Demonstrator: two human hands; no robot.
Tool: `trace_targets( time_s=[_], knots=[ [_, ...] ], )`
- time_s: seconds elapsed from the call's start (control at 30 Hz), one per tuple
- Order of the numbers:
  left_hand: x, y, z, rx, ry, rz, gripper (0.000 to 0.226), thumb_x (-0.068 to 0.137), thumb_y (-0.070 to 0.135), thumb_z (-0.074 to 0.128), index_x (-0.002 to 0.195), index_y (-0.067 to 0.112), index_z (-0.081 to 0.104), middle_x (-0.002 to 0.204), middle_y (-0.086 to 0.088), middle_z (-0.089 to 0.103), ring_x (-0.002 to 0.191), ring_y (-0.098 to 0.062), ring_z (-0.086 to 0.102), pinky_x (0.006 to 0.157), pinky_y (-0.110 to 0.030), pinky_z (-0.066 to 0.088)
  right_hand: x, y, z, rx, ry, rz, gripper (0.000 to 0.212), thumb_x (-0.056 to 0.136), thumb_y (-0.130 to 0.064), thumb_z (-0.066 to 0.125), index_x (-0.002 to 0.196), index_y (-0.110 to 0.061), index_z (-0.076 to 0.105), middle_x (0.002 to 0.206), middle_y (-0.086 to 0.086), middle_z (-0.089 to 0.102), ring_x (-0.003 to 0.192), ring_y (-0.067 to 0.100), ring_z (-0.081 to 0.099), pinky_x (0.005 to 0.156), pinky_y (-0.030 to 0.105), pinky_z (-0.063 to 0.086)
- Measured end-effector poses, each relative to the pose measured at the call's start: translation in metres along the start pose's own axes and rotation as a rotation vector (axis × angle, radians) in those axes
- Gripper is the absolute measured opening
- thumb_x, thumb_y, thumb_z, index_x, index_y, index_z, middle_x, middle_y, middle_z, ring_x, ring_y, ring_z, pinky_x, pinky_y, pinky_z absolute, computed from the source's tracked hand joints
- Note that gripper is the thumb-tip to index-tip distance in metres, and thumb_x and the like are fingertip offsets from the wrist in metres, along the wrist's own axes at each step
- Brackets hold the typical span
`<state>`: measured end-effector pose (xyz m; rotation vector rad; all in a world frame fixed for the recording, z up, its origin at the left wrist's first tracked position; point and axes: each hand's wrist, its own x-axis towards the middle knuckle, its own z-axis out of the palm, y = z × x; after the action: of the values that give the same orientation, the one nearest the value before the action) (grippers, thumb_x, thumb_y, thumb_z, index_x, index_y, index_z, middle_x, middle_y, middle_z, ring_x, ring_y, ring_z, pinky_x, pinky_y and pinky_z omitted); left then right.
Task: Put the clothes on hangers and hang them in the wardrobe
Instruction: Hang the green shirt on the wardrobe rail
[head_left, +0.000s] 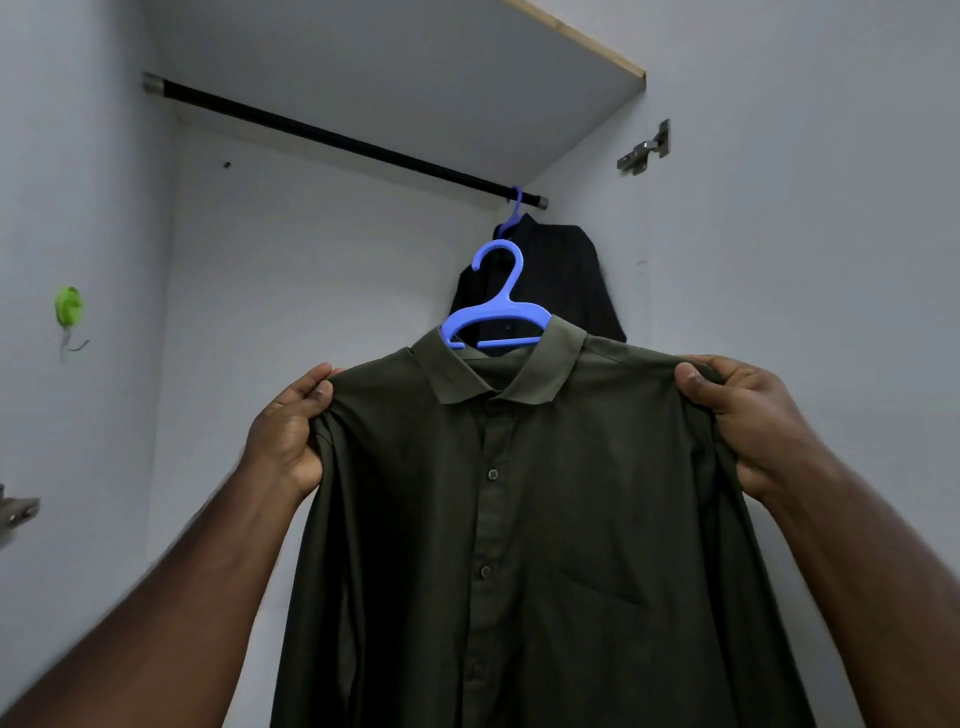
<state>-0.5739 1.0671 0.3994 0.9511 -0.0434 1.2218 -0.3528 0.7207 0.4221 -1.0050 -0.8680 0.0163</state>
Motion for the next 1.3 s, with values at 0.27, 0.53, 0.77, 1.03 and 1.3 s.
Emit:
trace_targets(
  time_s=[0.27,0.53,0.77,1.03,1.3],
  knots=[
    [0.085,-0.040,-0.009,0.005,0.000,-0.004,0.024,0.099,0.000,0.053,0.112,0.014,0.067,0.108,-0.002,0.074,0.095,-0.015,0.071,0.086,-0.031,0.056,0.073,0.047,0.023,-0.042,0.033,-0.031,0.015,0.097,-0.010,0.060,0.105,-0.004,0.071,0.094,0.014,0.076,0.085,0.022,0.074,0.068,0.027,0.061],
    [0.181,-0.085,-0.005,0.072,0.089,0.053,0.024,0.096,0.001,0.060,0.116,0.012,0.070,0.120,-0.010,0.071,0.109,-0.023,0.069,0.100,-0.039,0.053,0.168,0.096,0.034,-0.053,0.047,-0.110,0.014,0.095,-0.010,0.063,0.104,-0.007,0.074,0.095,0.014,0.076,0.090,0.025,0.073,0.081,0.037,0.060],
    [0.251,-0.121,0.012,0.530,0.206,0.324,0.043,0.096,0.007,0.064,0.139,0.010,0.056,0.137,-0.008,0.061,0.123,-0.018,0.059,0.108,-0.029,0.042,0.235,0.127,0.060,-0.037,0.107,-0.143,0.010,0.095,-0.008,0.064,0.100,-0.008,0.073,0.085,0.008,0.076,0.079,0.018,0.073,0.069,0.030,0.061],
    [0.300,-0.168,0.032,1.121,0.029,0.681,0.058,0.102,0.033,0.051,0.154,0.012,0.037,0.164,-0.011,0.026,0.153,-0.026,0.018,0.125,-0.046,0.014,0.288,0.141,0.100,-0.131,0.189,-0.229,0.008,0.095,-0.011,0.066,0.098,-0.011,0.074,0.092,0.007,0.076,0.085,0.017,0.074,0.068,0.025,0.060],
    [0.313,-0.204,0.065,1.124,-0.256,0.677,0.063,0.105,0.039,0.041,0.160,0.020,0.017,0.169,0.004,0.006,0.155,-0.014,-0.001,0.124,-0.045,0.000,0.336,0.128,0.120,-0.215,0.264,-0.326,0.009,0.095,-0.012,0.067,0.100,-0.011,0.073,0.089,0.004,0.074,0.079,0.012,0.072,0.060,0.017,0.056]
  ],
)
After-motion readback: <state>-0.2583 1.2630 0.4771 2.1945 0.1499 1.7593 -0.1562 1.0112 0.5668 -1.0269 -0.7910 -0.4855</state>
